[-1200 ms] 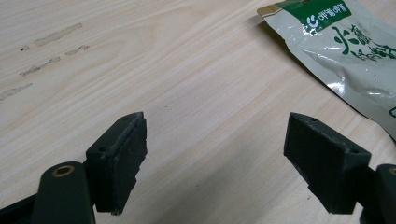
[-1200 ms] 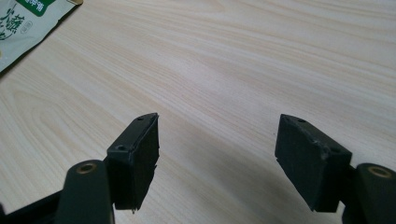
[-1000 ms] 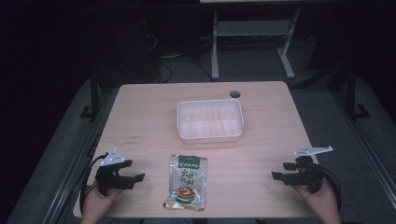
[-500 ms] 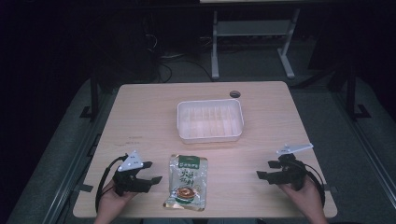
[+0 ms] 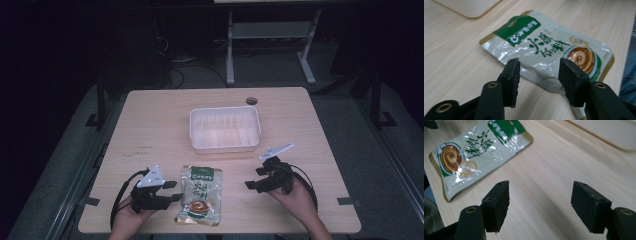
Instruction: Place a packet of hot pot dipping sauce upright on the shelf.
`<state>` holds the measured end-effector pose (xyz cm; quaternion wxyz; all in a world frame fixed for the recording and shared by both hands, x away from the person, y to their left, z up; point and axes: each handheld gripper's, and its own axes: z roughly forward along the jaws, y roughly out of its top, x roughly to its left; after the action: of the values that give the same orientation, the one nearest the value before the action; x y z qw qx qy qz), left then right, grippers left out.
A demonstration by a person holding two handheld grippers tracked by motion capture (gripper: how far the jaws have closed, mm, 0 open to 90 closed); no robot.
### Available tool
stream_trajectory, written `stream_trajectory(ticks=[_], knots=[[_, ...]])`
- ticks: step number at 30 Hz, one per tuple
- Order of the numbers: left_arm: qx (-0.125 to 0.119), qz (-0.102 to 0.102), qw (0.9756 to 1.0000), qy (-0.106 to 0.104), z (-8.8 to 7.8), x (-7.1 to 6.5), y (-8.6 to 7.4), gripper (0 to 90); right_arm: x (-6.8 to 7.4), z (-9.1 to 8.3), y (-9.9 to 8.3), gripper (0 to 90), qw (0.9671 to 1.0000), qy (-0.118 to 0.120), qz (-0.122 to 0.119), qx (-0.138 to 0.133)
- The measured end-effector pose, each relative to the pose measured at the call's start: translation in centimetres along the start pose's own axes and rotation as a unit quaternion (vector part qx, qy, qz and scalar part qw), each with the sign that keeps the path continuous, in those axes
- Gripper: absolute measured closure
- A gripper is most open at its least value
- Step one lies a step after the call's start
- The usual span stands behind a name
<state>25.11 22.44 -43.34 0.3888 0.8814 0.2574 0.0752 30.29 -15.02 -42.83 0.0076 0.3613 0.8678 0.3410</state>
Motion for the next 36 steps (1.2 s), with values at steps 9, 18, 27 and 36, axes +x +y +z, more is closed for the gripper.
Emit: stream_trajectory(ticks=[9, 18, 27, 36], knots=[[0.027, 0.018, 0.9991, -0.027, 1.3, -1.7, 0.3, 63.0, 0.9, 4.1, 5.3, 30.0, 0.9974, 0.038, -0.04, 0.047], [0.03, 0.029, 0.9976, -0.054, 1.5, -2.8, 0.4, 69.2, 2.3, 6.9, 9.7, 29.6, 0.9907, 0.054, -0.088, 0.088], [0.051, 0.042, 0.9964, -0.052, 2.1, -3.3, 0.3, 71.9, 3.2, 10.0, 11.6, 30.1, 0.9831, 0.076, -0.11, 0.125], [0.055, 0.026, 0.9964, -0.058, 2.6, -3.1, 0.1, 73.9, 3.4, 12.4, 12.7, 30.3, 0.9744, 0.085, -0.127, 0.165]])
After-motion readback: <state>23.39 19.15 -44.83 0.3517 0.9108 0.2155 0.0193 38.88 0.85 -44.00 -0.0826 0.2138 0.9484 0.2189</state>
